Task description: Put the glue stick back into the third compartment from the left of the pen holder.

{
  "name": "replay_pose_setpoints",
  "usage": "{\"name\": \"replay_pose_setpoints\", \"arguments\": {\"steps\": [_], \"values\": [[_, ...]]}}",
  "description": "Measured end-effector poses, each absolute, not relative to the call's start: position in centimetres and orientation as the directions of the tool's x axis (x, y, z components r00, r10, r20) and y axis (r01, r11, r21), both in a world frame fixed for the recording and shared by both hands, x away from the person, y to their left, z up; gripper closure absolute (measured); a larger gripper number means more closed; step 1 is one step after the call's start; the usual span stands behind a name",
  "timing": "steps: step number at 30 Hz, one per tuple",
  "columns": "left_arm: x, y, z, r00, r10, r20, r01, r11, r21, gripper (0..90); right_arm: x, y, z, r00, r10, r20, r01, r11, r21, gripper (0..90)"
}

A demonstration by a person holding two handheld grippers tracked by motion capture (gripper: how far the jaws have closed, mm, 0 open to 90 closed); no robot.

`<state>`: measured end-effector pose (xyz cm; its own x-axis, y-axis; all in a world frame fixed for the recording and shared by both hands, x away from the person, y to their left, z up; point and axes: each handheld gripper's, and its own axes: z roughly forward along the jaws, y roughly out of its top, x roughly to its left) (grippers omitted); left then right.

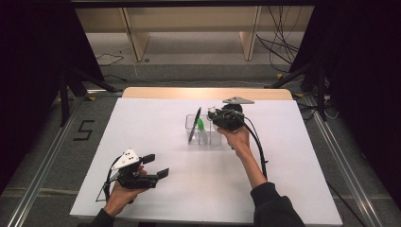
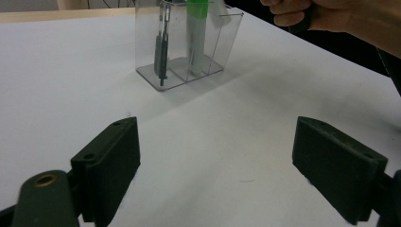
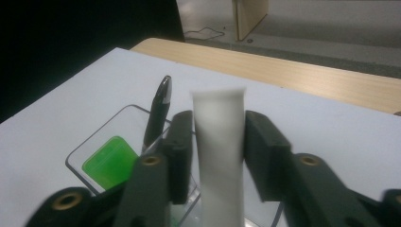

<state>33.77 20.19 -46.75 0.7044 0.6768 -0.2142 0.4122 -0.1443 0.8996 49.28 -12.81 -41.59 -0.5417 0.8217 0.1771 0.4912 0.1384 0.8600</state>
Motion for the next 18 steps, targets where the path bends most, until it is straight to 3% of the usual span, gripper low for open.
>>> {"name": "replay_pose_setpoints", "arguments": {"steps": [3,7,18], "values": [[33.8,20.2,-46.8,0.706,0.674,-0.218,0.415,-0.144,0.898,15.5,49.2,-13.0,-41.3,-0.542,0.819,0.19,0.494,0.127,0.86,46.2],[33.8,20.1,-46.8,0.708,0.673,-0.216,0.414,-0.147,0.898,15.5,48.9,-13.5,-40.6,-0.543,0.813,0.21,0.48,0.095,0.872,39.2],[33.8,20.1,-46.8,0.711,0.665,-0.229,0.421,-0.141,0.896,15.5,47.3,-14.6,-39.2,-0.565,0.798,0.209,0.462,0.096,0.882,35.0]]}}
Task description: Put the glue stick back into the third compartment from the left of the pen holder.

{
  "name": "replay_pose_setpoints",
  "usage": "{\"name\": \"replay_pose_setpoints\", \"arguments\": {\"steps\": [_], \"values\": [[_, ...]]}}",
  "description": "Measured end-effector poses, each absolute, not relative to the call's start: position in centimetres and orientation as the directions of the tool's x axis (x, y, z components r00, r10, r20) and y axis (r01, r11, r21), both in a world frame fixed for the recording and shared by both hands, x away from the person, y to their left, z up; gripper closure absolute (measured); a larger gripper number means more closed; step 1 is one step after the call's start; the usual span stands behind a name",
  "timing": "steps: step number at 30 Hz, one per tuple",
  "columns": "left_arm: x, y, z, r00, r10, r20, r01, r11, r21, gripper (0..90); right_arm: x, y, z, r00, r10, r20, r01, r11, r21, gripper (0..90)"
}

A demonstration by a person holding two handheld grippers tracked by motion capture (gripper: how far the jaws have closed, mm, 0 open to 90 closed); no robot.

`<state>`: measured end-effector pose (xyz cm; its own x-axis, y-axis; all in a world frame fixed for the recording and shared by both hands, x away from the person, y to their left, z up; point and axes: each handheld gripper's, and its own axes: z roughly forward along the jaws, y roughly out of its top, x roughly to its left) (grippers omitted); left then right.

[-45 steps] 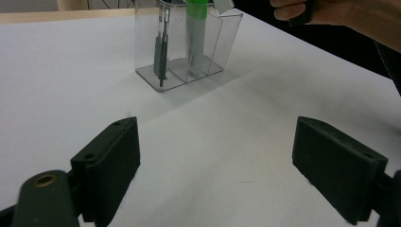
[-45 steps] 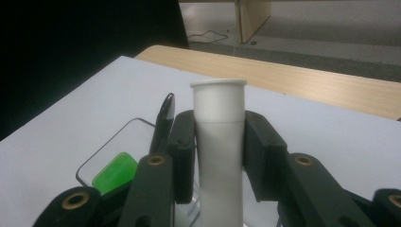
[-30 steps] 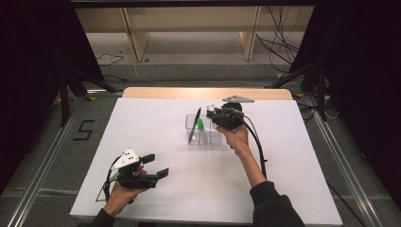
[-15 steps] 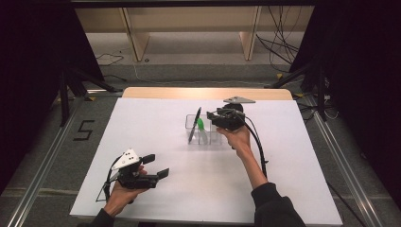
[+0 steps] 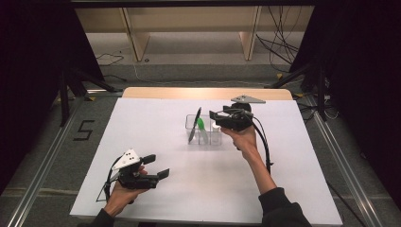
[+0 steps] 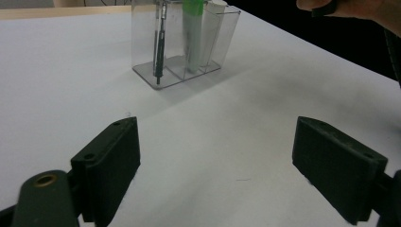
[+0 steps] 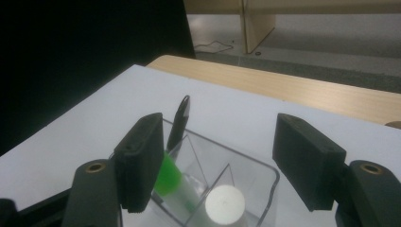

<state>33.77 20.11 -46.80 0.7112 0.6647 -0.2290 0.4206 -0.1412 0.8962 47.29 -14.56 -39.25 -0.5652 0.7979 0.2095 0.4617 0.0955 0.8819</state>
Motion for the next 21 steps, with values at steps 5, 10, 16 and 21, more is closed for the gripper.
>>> {"name": "replay_pose_setpoints", "arguments": {"steps": [5,10,16,21], "values": [[33.8,20.2,-46.8,0.71,0.663,-0.239,0.425,-0.133,0.895,15.5,46.1,-14.7,-39.5,-0.584,0.793,0.175,0.45,0.136,0.883,33.6],[33.8,20.1,-46.8,0.71,0.662,-0.238,0.424,-0.132,0.896,15.5,44.9,-14.9,-39.6,-0.606,0.775,0.178,0.438,0.139,0.888,32.8],[33.8,20.2,-46.7,0.711,0.66,-0.241,0.421,-0.125,0.898,15.5,43.6,-15.1,-39.8,-0.619,0.763,0.183,0.434,0.138,0.89,30.3],[33.7,20.2,-46.7,0.713,0.658,-0.241,0.418,-0.123,0.9,15.5,42.5,-14.9,-39.9,-0.641,0.748,0.172,0.418,0.152,0.896,29.3]]}}
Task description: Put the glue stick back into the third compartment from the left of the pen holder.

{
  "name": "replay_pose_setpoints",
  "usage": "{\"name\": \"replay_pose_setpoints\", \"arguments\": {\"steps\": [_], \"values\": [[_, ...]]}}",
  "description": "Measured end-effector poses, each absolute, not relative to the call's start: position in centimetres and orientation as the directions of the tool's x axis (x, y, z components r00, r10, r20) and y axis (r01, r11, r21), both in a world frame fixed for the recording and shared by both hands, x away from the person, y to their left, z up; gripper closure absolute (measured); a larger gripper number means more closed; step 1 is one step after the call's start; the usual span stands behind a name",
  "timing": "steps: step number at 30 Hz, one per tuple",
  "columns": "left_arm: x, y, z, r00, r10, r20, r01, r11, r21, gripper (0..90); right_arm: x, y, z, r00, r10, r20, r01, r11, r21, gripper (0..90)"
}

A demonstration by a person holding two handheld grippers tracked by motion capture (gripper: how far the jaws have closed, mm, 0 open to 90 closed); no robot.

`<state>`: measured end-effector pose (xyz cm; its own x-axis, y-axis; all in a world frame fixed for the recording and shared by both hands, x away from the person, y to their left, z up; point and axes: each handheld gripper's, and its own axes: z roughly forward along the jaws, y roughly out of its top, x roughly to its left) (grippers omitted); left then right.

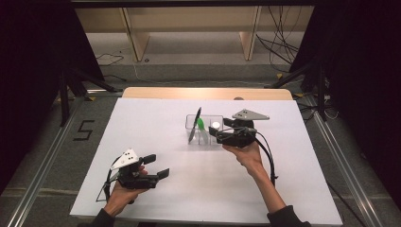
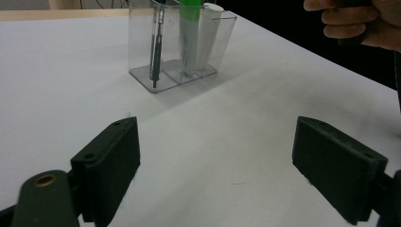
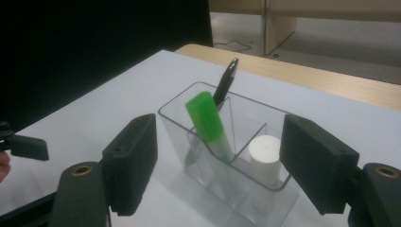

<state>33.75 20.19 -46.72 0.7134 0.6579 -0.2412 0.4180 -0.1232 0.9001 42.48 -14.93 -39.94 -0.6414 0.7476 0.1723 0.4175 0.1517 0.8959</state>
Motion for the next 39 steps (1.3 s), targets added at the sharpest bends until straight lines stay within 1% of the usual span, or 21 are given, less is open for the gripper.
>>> {"name": "replay_pose_setpoints", "arguments": {"steps": [26,39], "values": [[33.7,20.2,-46.7,0.722,0.646,-0.249,0.414,-0.116,0.903,15.5,39.0,-15.9,-40.7,-0.681,0.714,0.163,0.395,0.171,0.902,26.3],[33.7,20.1,-46.7,0.727,0.638,-0.255,0.418,-0.116,0.901,15.5,37.8,-16.3,-41.3,-0.708,0.688,0.163,0.379,0.175,0.909,23.6]]}}
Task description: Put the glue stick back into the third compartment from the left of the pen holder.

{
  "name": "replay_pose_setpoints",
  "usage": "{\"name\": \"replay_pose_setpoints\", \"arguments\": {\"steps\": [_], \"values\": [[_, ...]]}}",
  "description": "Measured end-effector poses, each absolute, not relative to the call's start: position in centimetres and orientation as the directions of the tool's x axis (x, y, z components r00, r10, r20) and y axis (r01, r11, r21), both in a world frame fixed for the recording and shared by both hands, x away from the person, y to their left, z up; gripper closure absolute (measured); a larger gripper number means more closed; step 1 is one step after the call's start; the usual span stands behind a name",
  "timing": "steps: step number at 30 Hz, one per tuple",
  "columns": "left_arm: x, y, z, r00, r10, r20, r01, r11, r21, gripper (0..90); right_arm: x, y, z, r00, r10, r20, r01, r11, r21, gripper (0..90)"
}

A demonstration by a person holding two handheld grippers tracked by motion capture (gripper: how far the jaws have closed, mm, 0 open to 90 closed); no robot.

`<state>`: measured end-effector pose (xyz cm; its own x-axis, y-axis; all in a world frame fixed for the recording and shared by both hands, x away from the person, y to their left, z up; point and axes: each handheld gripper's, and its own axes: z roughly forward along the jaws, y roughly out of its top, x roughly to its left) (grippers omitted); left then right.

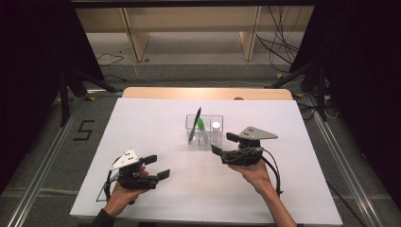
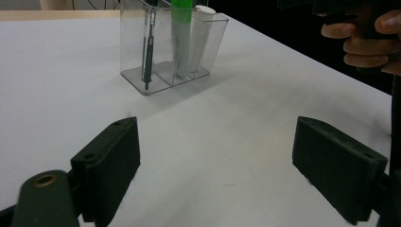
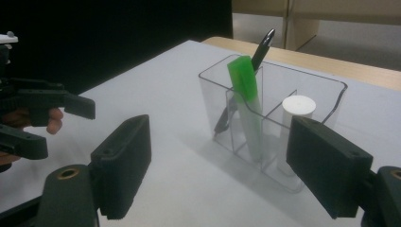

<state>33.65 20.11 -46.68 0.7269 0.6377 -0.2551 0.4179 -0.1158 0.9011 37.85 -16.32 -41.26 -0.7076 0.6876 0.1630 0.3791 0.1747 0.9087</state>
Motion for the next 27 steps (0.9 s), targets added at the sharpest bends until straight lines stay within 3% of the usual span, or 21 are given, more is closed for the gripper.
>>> {"name": "replay_pose_setpoints", "arguments": {"steps": [27], "values": [[33.3,20.1,-46.4,0.733,0.618,-0.284,0.427,-0.093,0.899,15.5,32.4,-20.6,-43.5,-0.709,0.687,0.158,0.352,0.152,0.924,20.2]]}}
